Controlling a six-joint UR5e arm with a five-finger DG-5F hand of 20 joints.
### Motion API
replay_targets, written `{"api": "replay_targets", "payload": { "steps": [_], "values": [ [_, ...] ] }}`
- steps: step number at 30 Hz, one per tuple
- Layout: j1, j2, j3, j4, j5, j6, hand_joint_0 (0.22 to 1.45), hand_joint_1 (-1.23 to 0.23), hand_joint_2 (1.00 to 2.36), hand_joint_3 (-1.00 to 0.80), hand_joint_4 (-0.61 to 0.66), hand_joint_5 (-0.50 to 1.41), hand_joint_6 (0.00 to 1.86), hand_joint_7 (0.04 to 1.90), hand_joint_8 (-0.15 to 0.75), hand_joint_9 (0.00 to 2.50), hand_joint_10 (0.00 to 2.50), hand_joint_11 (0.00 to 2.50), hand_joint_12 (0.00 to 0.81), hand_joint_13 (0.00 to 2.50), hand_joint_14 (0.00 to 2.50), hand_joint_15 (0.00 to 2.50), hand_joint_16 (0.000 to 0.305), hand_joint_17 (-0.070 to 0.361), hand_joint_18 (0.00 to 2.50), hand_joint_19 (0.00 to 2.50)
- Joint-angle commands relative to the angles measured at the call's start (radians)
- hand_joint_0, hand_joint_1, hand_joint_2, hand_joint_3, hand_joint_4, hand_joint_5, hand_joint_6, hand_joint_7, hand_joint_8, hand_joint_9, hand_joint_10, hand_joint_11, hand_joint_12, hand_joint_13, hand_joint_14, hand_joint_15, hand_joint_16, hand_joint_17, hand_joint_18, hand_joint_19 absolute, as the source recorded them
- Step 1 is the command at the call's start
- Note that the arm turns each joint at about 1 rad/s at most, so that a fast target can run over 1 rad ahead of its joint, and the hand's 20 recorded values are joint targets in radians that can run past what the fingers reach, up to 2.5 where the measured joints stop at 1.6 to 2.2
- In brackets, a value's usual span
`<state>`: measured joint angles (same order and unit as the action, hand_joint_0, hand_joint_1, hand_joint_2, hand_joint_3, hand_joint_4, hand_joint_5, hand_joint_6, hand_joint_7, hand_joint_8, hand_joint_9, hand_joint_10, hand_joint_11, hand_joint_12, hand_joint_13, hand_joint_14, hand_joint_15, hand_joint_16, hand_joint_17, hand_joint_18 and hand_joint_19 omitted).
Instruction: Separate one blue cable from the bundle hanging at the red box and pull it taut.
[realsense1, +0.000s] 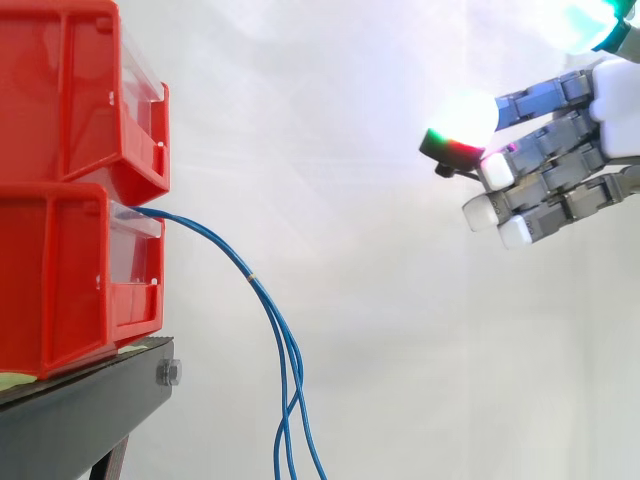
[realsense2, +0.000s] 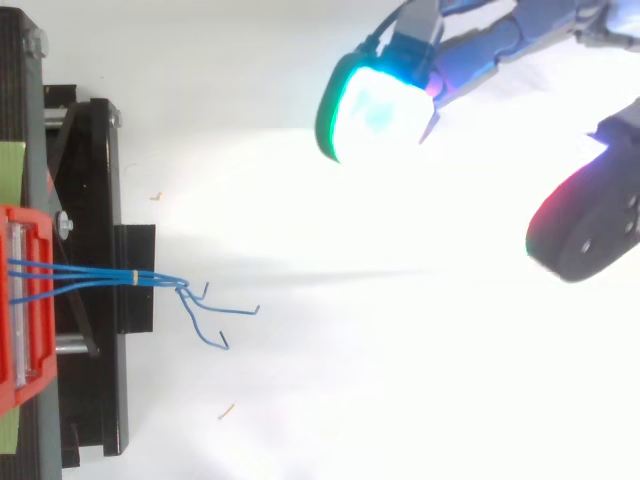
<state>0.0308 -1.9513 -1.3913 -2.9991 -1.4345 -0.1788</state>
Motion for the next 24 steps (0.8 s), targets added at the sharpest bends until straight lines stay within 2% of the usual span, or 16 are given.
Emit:
{"api": "replay_targets", "payload": {
  "steps": [1,3,4,5,6,7,8,10,12,14,15,16,17,18,23,24],
  "values": [
    [0.021,-0.011,0.002,0.04,0.023,-0.007,0.52,-0.75,1.0,-0.5,0.2,-0.23,0.5,0.95,0.3,0.56,0.01,0.54,0.353,0.57,0.01,0.33,0.039,0.087,0.48,0.31],
    [0.029,-0.021,0.0,0.049,0.032,-0.011,0.52,-0.75,1.0,-0.5,0.2,-0.22,0.5,0.95,0.309,0.59,0.01,0.56,0.354,0.6,0.01,0.34,0.039,0.087,0.51,0.31],
    [0.052,-0.051,0.002,0.075,0.057,-0.011,0.52,-0.75,1.0,-0.5,0.21,-0.22,0.5,0.95,0.308,0.59,0.01,0.56,0.355,0.61,0.01,0.35,0.039,0.087,0.52,0.31],
    [0.055,-0.06,0.002,0.078,0.06,-0.01,0.52,-0.75,1.0,-0.5,0.21,-0.22,0.5,0.95,0.313,0.64,0.01,0.56,0.348,0.66,0.01,0.36,0.037,0.084,0.57,0.3],
    [0.066,-0.074,0.0,0.086,0.074,-0.004,0.52,-0.75,1.0,-0.5,0.21,-0.21,0.5,0.95,0.312,0.66,0.01,0.57,0.342,0.67,0.01,0.36,0.036,0.082,0.58,0.3],
    [0.066,-0.074,0.0,0.086,0.074,-0.004,0.52,-0.75,1.0,-0.5,0.21,-0.21,0.5,0.95,0.311,0.66,0.01,0.56,0.343,0.67,0.01,0.35,0.036,0.081,0.58,0.3],
    [0.075,-0.1,0.002,0.1,0.089,0.008,0.51,-0.75,1.0,-0.5,0.21,-0.21,0.5,0.95,0.314,0.68,0.01,0.57,0.338,0.69,0.01,0.36,0.035,0.079,0.6,0.28],
    [0.083,-0.123,0.003,0.132,0.105,0.028,0.51,-0.75,1.0,-0.5,0.21,-0.21,0.5,0.95,0.314,0.69,0.01,0.57,0.334,0.69,0.01,0.36,0.035,0.078,0.6,0.27],
    [0.101,-0.156,0.005,0.207,0.137,0.038,0.51,-0.74,1.0,-0.5,0.22,-0.21,0.5,0.95,0.316,0.69,0.01,0.57,0.337,0.7,0.01,0.36,0.034,0.077,0.6,0.27],
    [0.107,-0.17,0.005,0.227,0.147,0.03,0.51,-0.74,1.0,-0.5,0.22,-0.21,0.5,0.95,0.316,0.69,0.01,0.57,0.334,0.7,0.01,0.36,0.034,0.077,0.6,0.26],
    [0.115,-0.184,0.015,0.246,0.167,0.021,0.51,-0.73,1.0,-0.5,0.22,-0.21,0.5,0.95,0.317,0.7,0.01,0.58,0.334,0.7,0.01,0.37,0.034,0.077,0.6,0.26],
    [0.116,-0.187,0.015,0.247,0.174,0.018,0.51,-0.73,1.0,-0.5,0.22,-0.21,0.5,0.95,0.318,0.7,0.01,0.57,0.328,0.72,0.01,0.37,0.034,0.076,0.6,0.25],
    [0.121,-0.207,0.02,0.252,0.186,0.016,0.51,-0.72,1.0,-0.5,0.23,-0.21,0.5,0.95,0.321,0.71,0.01,0.57,0.325,0.73,0.01,0.37,0.033,0.075,0.61,0.25],
    [0.121,-0.207,0.02,0.252,0.186,0.016,0.51,-0.72,1.0,-0.5,0.23,-0.21,0.5,0.95,0.321,0.71,0.01,0.57,0.325,0.73,0.01,0.37,0.033,0.075,0.61,0.25],
    [0.132,-0.259,0.054,0.262,0.235,0.03,0.51,-0.7,1.0,-0.5,0.23,-0.2,0.5,0.95,0.326,0.72,0.01,0.57,0.328,0.75,0.01,0.38,0.032,0.073,0.62,0.25],
    [0.13,-0.279,0.072,0.267,0.255,0.039,0.51,-0.7,1.0,-0.5,0.23,-0.2,0.5,0.95,0.325,0.72,0.02,0.57,0.329,0.76,0.01,0.38,0.032,0.073,0.62,0.24]
  ]
}}
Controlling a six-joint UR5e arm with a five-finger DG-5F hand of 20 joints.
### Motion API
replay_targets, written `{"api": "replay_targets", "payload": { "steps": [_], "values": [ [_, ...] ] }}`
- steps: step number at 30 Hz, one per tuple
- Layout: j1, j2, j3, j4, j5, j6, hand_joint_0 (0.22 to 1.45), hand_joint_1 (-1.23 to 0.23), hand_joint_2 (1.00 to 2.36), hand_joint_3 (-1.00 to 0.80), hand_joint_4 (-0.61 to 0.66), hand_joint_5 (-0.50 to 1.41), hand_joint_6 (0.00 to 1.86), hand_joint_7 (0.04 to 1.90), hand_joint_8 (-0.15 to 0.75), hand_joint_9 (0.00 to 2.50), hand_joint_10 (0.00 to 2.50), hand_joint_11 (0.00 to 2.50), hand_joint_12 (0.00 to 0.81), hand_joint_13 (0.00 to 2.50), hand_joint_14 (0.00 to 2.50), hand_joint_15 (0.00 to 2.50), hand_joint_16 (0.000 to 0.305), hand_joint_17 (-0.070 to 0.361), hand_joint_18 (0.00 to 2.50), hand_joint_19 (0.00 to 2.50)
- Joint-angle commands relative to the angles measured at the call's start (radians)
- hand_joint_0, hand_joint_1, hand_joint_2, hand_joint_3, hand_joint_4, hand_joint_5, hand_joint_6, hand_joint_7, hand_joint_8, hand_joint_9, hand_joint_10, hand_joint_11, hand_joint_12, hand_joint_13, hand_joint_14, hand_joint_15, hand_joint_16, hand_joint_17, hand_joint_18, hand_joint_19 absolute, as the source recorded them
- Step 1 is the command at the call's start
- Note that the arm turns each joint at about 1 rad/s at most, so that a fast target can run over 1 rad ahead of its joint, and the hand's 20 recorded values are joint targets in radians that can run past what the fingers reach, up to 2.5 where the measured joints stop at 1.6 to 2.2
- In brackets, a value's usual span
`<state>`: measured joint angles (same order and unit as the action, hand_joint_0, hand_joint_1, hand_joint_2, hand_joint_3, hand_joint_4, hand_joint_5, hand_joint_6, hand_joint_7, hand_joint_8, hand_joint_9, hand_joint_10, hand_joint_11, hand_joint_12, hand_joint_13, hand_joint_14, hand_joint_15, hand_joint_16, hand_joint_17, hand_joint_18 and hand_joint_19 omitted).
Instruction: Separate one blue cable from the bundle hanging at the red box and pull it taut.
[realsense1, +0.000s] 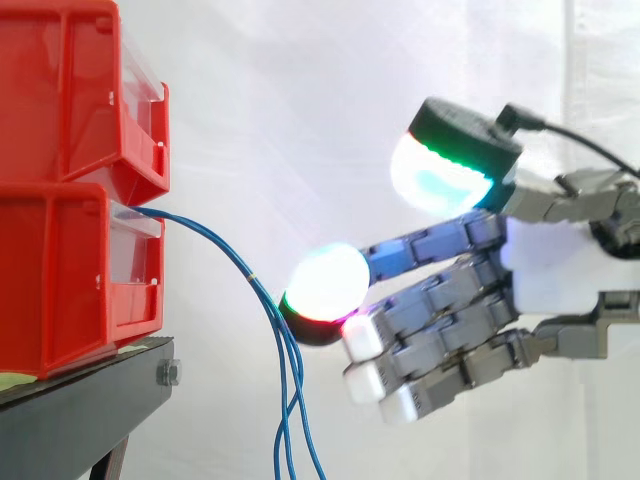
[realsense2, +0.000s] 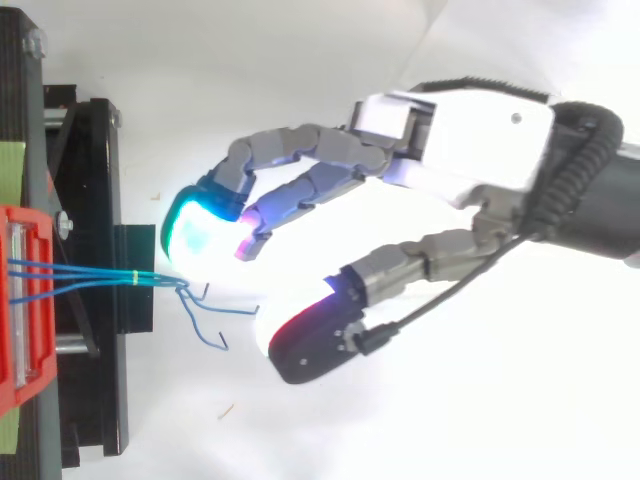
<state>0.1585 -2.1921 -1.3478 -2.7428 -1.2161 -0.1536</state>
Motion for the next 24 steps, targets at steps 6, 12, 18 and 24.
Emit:
{"api": "replay_targets", "payload": {
  "steps": [6,12,18,24],
  "values": [
    [0.004,-0.064,0.032,0.046,0.087,0.026,0.51,-0.7,1.0,-0.5,0.24,-0.2,0.5,0.95,0.327,0.73,0.01,0.57,0.322,0.76,0.01,0.36,0.031,0.071,0.62,0.21],
    [0.009,-0.101,0.041,0.063,0.086,0.026,0.51,-0.69,1.0,-0.5,0.24,-0.2,0.5,0.95,0.332,0.75,0.02,0.57,0.318,0.77,0.01,0.37,0.03,0.068,0.63,0.21],
    [0.015,-0.124,0.081,0.087,0.061,0.031,0.52,-0.68,1.0,-0.5,0.24,-0.2,0.5,0.95,0.331,0.76,0.01,0.58,0.317,0.8,0.01,0.38,0.029,0.065,0.64,0.2],
    [0.024,-0.126,0.098,0.091,-0.002,0.031,0.52,-0.68,1.0,-0.5,0.24,-0.2,0.5,0.95,0.334,0.79,0.01,0.58,0.315,0.84,0.01,0.38,0.028,0.062,0.65,0.21]
  ]
}}
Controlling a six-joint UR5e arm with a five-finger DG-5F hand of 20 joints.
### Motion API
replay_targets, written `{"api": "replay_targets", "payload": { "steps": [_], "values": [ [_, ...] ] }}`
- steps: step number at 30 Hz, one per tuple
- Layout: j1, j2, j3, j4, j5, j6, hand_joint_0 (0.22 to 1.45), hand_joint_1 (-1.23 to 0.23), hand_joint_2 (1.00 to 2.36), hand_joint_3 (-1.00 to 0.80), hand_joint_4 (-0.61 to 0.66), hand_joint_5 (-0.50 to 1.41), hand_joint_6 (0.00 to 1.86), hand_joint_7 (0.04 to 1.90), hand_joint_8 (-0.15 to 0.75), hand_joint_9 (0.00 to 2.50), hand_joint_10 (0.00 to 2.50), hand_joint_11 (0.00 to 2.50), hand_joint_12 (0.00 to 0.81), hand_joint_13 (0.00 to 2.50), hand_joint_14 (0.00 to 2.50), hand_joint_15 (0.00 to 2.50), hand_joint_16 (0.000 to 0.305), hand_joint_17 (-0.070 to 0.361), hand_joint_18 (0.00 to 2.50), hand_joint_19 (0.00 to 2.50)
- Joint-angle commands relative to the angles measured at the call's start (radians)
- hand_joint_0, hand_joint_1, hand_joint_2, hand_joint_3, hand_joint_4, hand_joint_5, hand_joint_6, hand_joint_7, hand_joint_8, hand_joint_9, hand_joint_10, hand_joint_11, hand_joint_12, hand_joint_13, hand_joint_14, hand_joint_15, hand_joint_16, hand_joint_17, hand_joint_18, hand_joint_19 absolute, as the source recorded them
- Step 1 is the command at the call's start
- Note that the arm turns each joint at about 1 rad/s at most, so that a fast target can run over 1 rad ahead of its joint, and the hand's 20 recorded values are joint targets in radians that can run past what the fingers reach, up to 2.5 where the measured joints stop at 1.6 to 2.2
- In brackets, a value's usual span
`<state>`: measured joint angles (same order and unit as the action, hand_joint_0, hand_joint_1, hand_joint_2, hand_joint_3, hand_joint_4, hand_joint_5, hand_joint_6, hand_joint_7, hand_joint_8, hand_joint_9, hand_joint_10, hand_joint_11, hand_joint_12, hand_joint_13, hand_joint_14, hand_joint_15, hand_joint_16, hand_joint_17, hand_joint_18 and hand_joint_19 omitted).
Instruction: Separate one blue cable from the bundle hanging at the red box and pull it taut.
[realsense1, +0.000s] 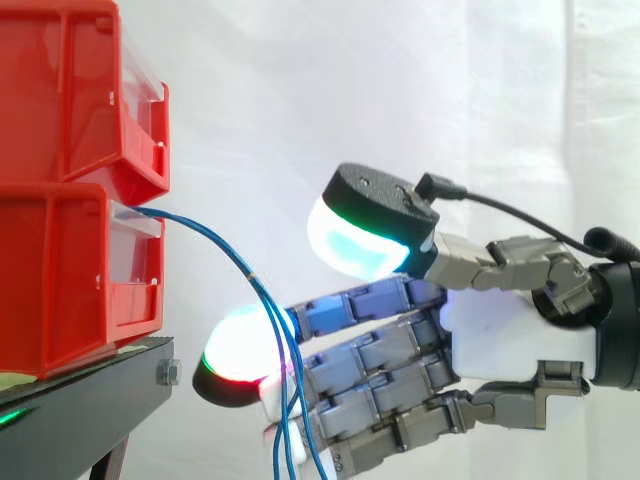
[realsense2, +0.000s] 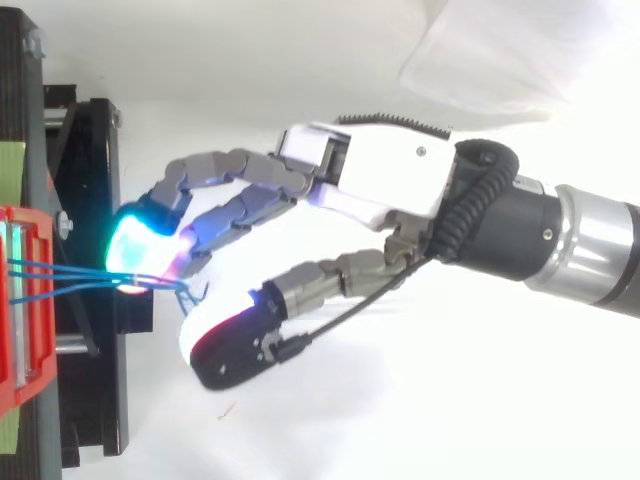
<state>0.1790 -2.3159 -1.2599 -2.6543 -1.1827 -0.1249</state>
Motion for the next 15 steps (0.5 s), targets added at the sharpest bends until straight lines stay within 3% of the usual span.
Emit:
{"api": "replay_targets", "payload": {
  "steps": [1,5,10,15],
  "values": [
    [0.004,-0.007,0.01,0.004,-0.041,0.005,0.52,-0.67,1.0,-0.5,0.24,-0.2,0.5,0.95,0.334,0.78,0.01,0.57,0.315,0.86,0.01,0.4,0.027,0.06,0.66,0.21],
    [0.004,-0.011,0.02,-0.004,-0.061,0.071,0.53,-0.67,1.0,-0.5,0.24,-0.19,0.5,0.95,0.331,0.79,0.01,0.57,0.316,0.91,0.01,0.42,0.026,0.059,0.66,0.2],
    [0.005,-0.017,0.027,-0.003,-0.067,0.087,0.53,-0.66,1.0,-0.5,0.24,-0.2,0.5,0.95,0.331,0.81,0.02,0.57,0.315,0.93,0.01,0.43,0.025,0.057,0.67,0.21],
    [0.004,-0.043,0.028,0.008,-0.095,0.111,0.56,-0.64,1.0,-0.5,0.24,-0.19,0.5,0.95,0.333,0.86,0.02,0.6,0.311,0.97,0.02,0.47,0.024,0.053,0.67,0.24]
  ]
}}
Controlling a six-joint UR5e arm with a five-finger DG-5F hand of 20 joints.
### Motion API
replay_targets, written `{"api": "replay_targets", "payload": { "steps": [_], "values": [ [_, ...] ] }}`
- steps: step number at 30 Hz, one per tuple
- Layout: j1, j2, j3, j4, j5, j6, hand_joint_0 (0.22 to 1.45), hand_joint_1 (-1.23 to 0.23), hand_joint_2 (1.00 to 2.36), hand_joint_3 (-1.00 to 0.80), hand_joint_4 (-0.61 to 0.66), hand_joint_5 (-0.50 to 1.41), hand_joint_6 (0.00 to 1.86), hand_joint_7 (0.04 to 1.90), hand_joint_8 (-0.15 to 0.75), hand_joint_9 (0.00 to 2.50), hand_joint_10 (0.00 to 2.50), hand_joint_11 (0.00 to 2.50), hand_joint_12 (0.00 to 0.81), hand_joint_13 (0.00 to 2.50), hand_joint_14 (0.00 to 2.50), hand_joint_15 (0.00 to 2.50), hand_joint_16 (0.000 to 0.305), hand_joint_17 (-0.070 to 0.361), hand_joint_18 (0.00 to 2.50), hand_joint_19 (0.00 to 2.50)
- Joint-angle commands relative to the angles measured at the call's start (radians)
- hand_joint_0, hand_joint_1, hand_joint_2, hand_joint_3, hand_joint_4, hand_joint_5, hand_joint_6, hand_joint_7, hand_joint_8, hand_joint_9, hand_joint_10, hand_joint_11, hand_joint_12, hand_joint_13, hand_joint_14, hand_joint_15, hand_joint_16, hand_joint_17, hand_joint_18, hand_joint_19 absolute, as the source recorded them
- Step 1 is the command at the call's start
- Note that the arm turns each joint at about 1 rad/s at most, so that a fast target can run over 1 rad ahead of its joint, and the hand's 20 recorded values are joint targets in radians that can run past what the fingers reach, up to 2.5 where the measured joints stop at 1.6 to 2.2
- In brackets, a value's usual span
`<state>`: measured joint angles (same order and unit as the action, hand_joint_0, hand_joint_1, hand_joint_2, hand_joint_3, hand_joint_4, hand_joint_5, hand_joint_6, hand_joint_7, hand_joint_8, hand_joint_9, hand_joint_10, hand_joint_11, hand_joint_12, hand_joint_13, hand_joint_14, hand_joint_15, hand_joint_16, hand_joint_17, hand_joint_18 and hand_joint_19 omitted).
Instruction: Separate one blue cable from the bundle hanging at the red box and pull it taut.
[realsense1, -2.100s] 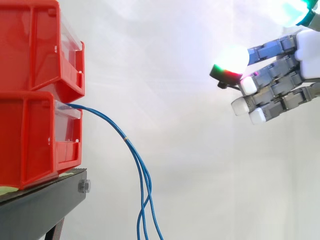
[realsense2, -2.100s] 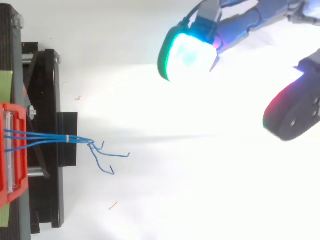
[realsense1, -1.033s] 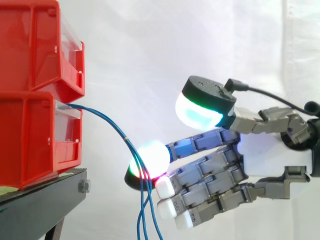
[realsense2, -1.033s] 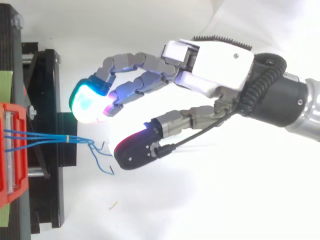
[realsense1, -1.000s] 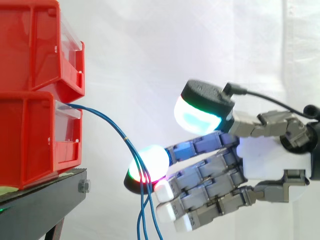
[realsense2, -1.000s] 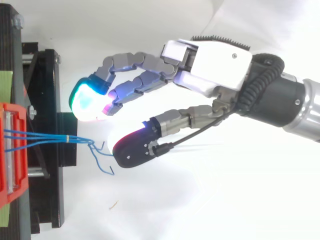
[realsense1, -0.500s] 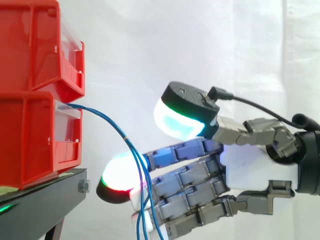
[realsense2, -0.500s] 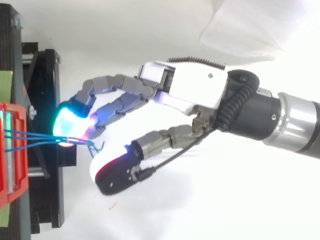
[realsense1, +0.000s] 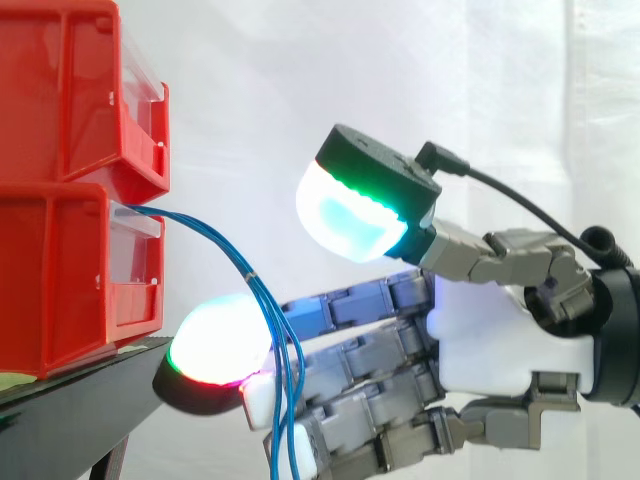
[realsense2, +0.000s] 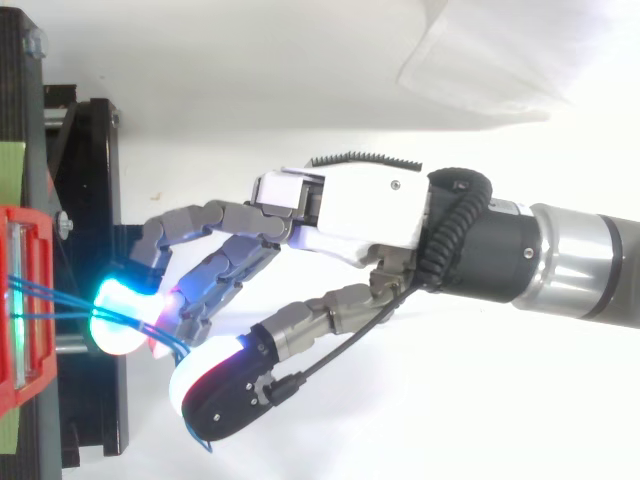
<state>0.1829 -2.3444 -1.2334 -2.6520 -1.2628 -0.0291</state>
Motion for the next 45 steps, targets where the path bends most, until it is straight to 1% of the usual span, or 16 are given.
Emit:
{"api": "replay_targets", "payload": {
  "steps": [1,2,3,5,11,14,21,25,31,36,39,40,41,43,45],
  "values": [
    [-0.002,-0.015,0.002,0.006,-0.015,0.015,0.57,-0.64,1.0,-0.5,0.24,-0.19,0.5,0.97,0.328,0.87,0.01,0.62,0.313,0.97,0.02,0.48,0.023,0.053,0.67,0.24],
    [-0.002,-0.021,0.011,0.023,-0.03,0.04,0.58,-0.63,1.0,-0.48,0.23,-0.18,0.5,0.99,0.326,0.88,0.01,0.63,0.311,0.99,0.02,0.48,0.023,0.052,0.67,0.25],
    [-0.002,-0.021,0.012,0.026,-0.033,0.041,0.59,-0.63,1.0,-0.46,0.23,-0.18,0.5,1.02,0.327,0.9,0.02,0.63,0.309,0.99,0.02,0.5,0.023,0.051,0.67,0.25],
    [-0.002,-0.021,0.011,0.043,-0.033,0.041,0.6,-0.64,1.01,-0.42,0.22,-0.17,0.5,1.06,0.327,0.9,0.02,0.65,0.309,1.0,0.02,0.51,0.022,0.05,0.68,0.26],
    [-0.002,-0.019,0.012,0.046,-0.03,0.043,0.64,-0.66,1.01,-0.35,0.21,-0.16,0.5,1.13,0.325,0.92,0.02,0.66,0.312,1.02,0.02,0.52,0.022,0.05,0.69,0.26],
    [0.0,-0.021,0.023,0.041,-0.032,0.043,0.64,-0.66,1.01,-0.34,0.2,-0.16,0.5,1.13,0.326,0.93,0.02,0.68,0.317,1.03,0.02,0.52,0.022,0.05,0.7,0.27],
    [-0.002,-0.019,0.029,0.038,-0.032,0.044,0.65,-0.66,1.01,-0.34,0.21,-0.16,0.5,1.15,0.325,0.95,0.02,0.68,0.316,1.05,0.02,0.55,0.022,0.049,0.71,0.28],
    [-0.005,-0.019,0.029,0.038,-0.033,0.046,0.67,-0.67,1.01,-0.32,0.18,-0.15,0.5,1.24,0.327,0.96,0.02,0.7,0.318,1.06,0.02,0.54,0.022,0.049,0.71,0.28],
    [-0.01,-0.016,0.031,0.03,-0.032,0.052,0.67,-0.67,1.01,-0.31,0.17,-0.15,0.54,1.2,0.324,0.97,0.02,0.73,0.319,1.07,0.02,0.55,0.022,0.049,0.72,0.29],
    [-0.013,0.005,0.029,0.004,-0.033,0.051,0.64,-0.65,1.01,-0.35,0.17,-0.15,0.54,1.2,0.325,0.98,0.02,0.73,0.327,1.07,0.02,0.57,0.023,0.051,0.72,0.31],
    [-0.017,0.013,0.029,-0.011,-0.035,0.051,0.63,-0.65,1.01,-0.36,0.18,-0.15,0.54,1.21,0.325,0.98,0.02,0.74,0.327,1.07,0.02,0.57,0.023,0.053,0.72,0.32],
    [-0.02,0.013,0.029,-0.011,-0.035,0.049,0.63,-0.64,1.01,-0.37,0.18,-0.15,0.54,1.22,0.325,0.98,0.02,0.74,0.328,1.07,0.02,0.58,0.024,0.053,0.72,0.32],
    [-0.028,0.011,0.029,-0.011,-0.035,0.049,0.62,-0.64,1.01,-0.37,0.17,-0.15,0.54,1.22,0.325,0.98,0.02,0.74,0.33,1.07,0.02,0.57,0.024,0.053,0.72,0.32],
    [-0.031,0.011,0.029,-0.011,-0.036,0.049,0.62,-0.63,1.01,-0.38,0.17,-0.15,0.54,1.22,0.323,0.98,0.02,0.74,0.33,1.07,0.02,0.58,0.024,0.054,0.72,0.32],
    [-0.042,0.013,0.029,-0.017,-0.044,0.049,0.6,-0.56,1.01,-0.42,0.18,-0.15,0.54,1.23,0.333,0.99,0.02,0.74,0.336,1.07,0.02,0.58,0.025,0.057,0.71,0.34]
  ]
}}
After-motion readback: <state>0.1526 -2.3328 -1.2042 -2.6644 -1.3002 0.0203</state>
